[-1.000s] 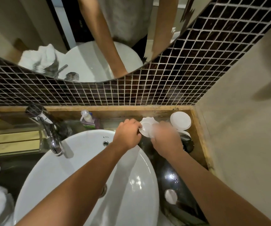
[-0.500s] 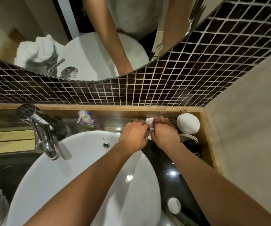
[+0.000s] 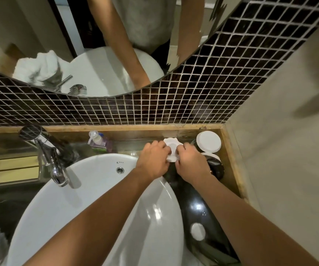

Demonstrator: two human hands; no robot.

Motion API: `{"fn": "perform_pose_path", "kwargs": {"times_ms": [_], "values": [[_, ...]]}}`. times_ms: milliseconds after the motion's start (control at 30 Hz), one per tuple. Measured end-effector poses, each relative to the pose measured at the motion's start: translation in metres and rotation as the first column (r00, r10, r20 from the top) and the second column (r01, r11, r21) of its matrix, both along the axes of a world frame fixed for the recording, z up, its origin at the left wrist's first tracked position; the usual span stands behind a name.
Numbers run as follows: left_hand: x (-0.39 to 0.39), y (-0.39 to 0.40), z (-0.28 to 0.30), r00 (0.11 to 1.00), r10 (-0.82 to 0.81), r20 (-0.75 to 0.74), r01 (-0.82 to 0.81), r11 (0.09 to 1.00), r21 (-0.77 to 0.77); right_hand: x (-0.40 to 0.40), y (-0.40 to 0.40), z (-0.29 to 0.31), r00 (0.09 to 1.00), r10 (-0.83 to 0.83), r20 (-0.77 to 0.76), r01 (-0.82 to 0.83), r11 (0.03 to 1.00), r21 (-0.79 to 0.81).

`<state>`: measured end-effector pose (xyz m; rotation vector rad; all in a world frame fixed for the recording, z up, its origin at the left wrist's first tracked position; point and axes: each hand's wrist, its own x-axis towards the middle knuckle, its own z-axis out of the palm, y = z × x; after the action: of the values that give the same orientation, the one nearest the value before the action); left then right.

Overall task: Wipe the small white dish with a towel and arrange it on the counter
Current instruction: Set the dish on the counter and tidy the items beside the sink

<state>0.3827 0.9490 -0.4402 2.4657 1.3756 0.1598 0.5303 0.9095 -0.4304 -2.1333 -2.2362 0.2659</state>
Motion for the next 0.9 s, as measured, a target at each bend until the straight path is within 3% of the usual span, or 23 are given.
{"fn": "perform_pose_path", "kwargs": {"times_ms": [267, 400, 567, 900], "values": [[-0.002, -0.042, 0.011, 0.999, -0.039, -0.021, 0.039, 0.999, -0.005, -0.003, -0.065, 0.011, 0.989, 0.063, -0.131, -0.083, 0.986, -0.146], [-0.008, -0.057, 0.006, 0.999, -0.033, -0.037, 0.031, 0.999, -0.041, 0.006, -0.109, 0.001, 0.998, 0.012, -0.067, -0.026, 0.977, -0.214], [-0.006, -0.068, 0.006, 0.988, -0.112, -0.108, 0.11, 0.994, -0.022, 0.015, -0.144, 0.001, 0.996, -0.051, 0.073, 0.078, 0.894, -0.442], [0.009, -0.083, -0.001, 0.984, -0.131, -0.124, 0.129, 0.991, -0.028, 0.022, -0.176, -0.02, 0.994, -0.027, 0.109, 0.074, 0.884, -0.461]]}}
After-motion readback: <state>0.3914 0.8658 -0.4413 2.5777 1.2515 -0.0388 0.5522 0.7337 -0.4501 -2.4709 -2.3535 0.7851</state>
